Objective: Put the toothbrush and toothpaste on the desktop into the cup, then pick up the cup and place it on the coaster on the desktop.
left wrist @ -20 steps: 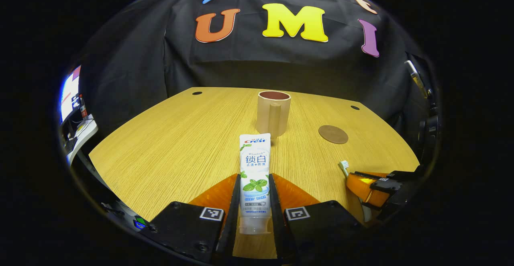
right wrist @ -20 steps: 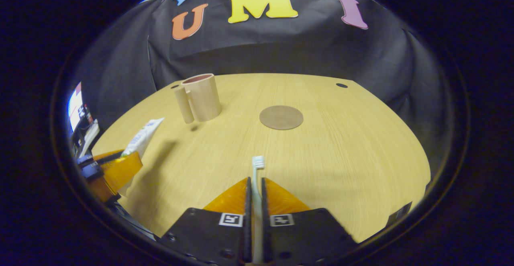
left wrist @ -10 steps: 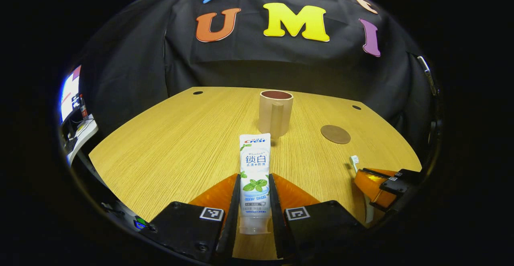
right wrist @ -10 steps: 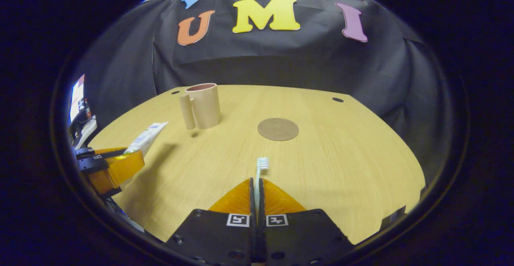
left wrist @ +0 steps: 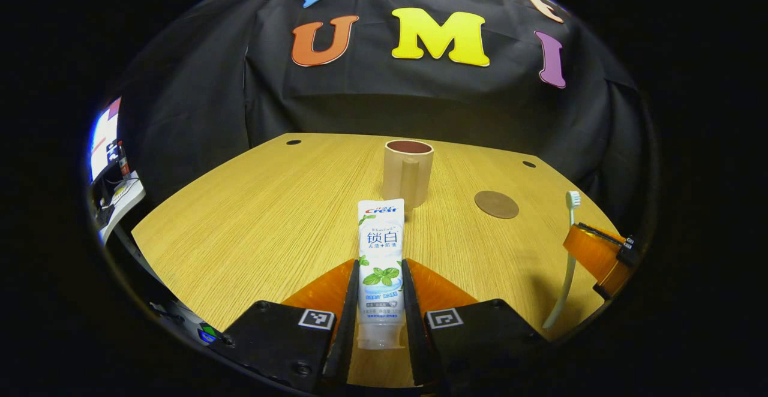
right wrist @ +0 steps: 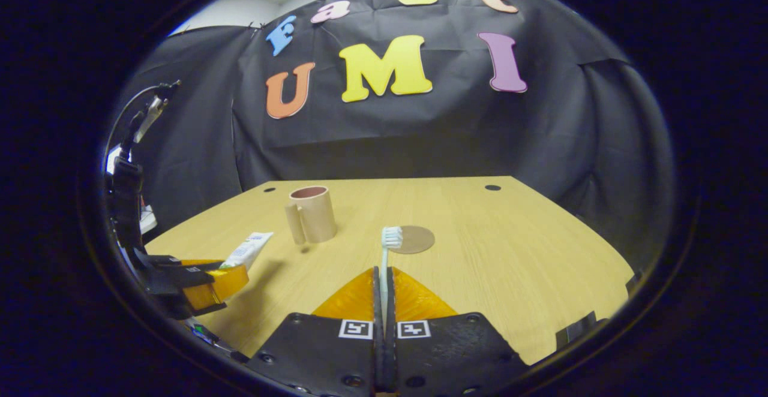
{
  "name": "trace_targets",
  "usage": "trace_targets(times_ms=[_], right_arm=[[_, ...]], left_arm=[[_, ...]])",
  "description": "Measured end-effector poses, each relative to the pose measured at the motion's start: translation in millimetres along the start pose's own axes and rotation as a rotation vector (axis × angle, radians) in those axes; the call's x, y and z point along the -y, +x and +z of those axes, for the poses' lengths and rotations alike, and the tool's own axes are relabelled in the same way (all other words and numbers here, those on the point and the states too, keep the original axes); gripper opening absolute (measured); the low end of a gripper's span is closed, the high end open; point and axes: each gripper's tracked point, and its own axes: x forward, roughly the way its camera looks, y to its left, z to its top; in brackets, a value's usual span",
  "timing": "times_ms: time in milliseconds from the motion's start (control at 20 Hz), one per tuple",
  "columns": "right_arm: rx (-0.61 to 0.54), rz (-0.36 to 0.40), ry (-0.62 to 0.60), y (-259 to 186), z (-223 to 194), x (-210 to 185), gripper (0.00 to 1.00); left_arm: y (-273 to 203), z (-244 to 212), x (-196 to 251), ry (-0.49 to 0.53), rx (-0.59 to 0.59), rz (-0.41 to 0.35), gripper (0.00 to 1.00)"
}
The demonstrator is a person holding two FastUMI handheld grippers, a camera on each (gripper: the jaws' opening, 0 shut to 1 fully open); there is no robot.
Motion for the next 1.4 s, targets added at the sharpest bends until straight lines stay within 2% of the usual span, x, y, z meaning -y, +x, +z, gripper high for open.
trace_targets(times_ms=[200,600,900,1000,1100,1250,1400], right_arm=[[0.04,-0.004,-0.005,-9,9,0,0.0],[0.278,-0.001,-0.023,-45,62,-3,0.0],[0.292,0.01,-0.048,-49,62,-9,0.0],[0.291,0.009,-0.047,-49,62,-9,0.0],[0.292,0.015,-0.045,-51,63,-10,0.0],[0.295,0.012,-0.043,-51,64,-8,0.0],[0.292,0.005,-0.044,-50,63,-5,0.0]], left_arm=[[-1,4,0,0.0,0.019,-0.001,0.42],[-3,13,3,-0.012,0.057,-0.016,0.42],[-4,25,8,-0.002,0.123,-0.054,0.42],[-4,29,14,-0.004,0.13,-0.095,0.41],[-6,49,17,-0.011,0.185,-0.15,0.42],[-2,90,-1,-0.016,0.292,-0.133,0.41],[8,132,-4,-0.041,0.374,-0.159,0.41]])
